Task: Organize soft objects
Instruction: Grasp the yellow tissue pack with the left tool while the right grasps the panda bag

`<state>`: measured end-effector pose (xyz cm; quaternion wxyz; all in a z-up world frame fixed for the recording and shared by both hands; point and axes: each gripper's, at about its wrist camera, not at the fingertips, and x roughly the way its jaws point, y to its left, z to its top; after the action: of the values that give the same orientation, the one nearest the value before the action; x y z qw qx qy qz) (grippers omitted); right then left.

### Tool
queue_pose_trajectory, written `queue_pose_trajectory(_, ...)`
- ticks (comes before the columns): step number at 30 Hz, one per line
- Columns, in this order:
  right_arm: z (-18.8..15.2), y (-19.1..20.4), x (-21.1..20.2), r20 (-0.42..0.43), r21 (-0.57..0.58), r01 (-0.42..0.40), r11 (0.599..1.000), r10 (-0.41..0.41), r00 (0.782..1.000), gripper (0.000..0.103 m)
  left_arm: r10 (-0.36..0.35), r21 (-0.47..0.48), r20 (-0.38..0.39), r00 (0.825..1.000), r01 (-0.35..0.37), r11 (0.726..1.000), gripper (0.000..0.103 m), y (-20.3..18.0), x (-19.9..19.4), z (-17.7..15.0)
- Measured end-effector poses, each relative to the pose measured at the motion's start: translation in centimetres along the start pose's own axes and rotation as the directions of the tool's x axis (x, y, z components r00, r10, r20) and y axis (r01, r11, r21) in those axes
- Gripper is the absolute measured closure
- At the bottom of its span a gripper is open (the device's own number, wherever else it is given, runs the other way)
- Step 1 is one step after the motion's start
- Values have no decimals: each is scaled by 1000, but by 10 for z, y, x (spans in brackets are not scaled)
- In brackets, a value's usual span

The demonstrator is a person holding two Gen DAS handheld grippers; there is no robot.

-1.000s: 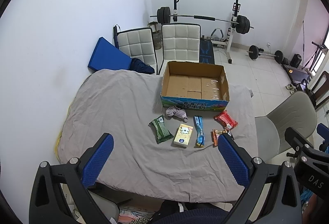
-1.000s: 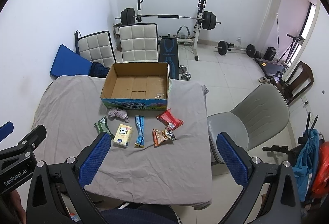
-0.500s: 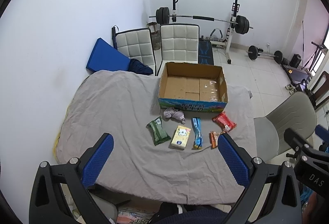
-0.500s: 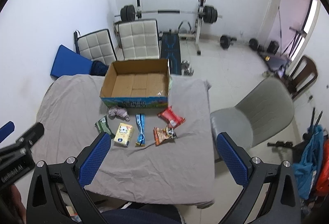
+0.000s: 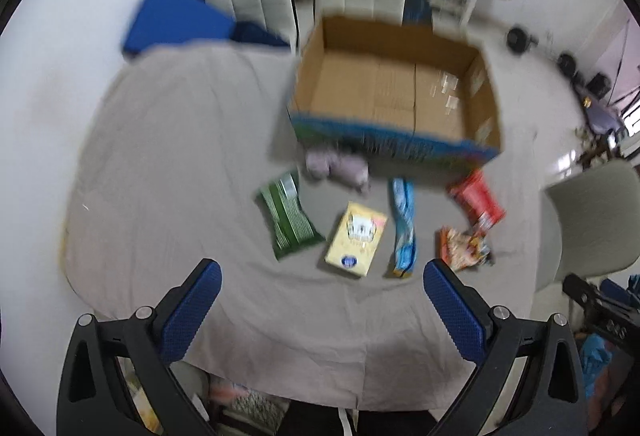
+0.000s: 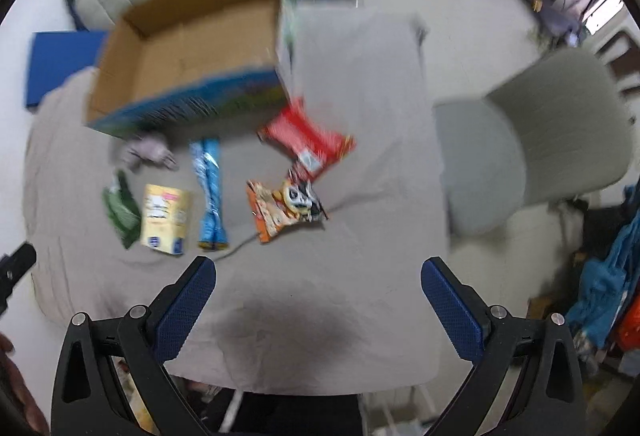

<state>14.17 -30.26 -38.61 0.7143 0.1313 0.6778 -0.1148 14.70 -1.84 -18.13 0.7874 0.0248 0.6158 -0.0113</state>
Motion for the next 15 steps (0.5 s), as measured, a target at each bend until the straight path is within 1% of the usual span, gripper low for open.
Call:
queue_pose_trajectory(2, 15, -4, 39, -79, 41, -23, 999, 26, 997, 0, 1, -7, -63, 998, -1, 1000, 0, -4, 39, 3)
queue_pose_trajectory(3, 20, -6, 56, -115, 70, -29, 997, 37, 993, 0, 2, -6, -87, 996, -3, 1000, 0, -6, 52, 4)
queue_pose_trajectory(4, 25, -8, 78, -153, 119, -59, 991, 77, 985, 0, 0, -4, -110, 994, -1, 1000, 0, -9, 67, 5)
queue_pose_trajectory(6, 30, -12, 106, -198, 206, -82, 975, 123, 972, 0, 4, -7, -155, 988, -5, 1000, 1, -14, 98, 10)
queue_pose_trajectory(7, 32, -15, 124, -225, 276, -107, 955, 172, 959, 0, 0, -11, -173, 985, -2, 1000, 1, -15, 110, 16)
queue_pose_trajectory(9, 31, -15, 148, -253, 362, -121, 924, 222, 942, 0, -8, -27, -211, 978, 2, 1000, 1, -16, 135, 20)
queue_pose_trajectory(10, 30, -16, 160, -258, 416, -145, 898, 269, 928, 0, -14, -37, -231, 973, 6, 999, 1, -17, 147, 21)
queue_pose_trajectory(11, 29, -15, 171, -260, 467, -163, 869, 311, 914, 0, -15, -44, -249, 968, 4, 999, 1, -16, 157, 23)
queue_pose_trajectory(12, 28, -14, 177, -257, 505, -169, 846, 335, 907, 0, -19, -56, -267, 963, 4, 998, 1, -16, 166, 24)
queue_pose_trajectory(13, 28, -13, 187, -238, 559, -184, 809, 369, 898, 0, -26, -65, -282, 959, 7, 998, 1, -15, 174, 23)
queue_pose_trajectory(14, 29, -11, 191, -234, 589, -186, 786, 387, 892, 1, -32, -75, -299, 954, 10, 997, 1, -14, 181, 23)
queue_pose_trajectory(15, 29, -10, 198, -226, 623, -189, 759, 406, 886, 5, -31, -82, -314, 949, 5, 997, 1, -14, 188, 22)
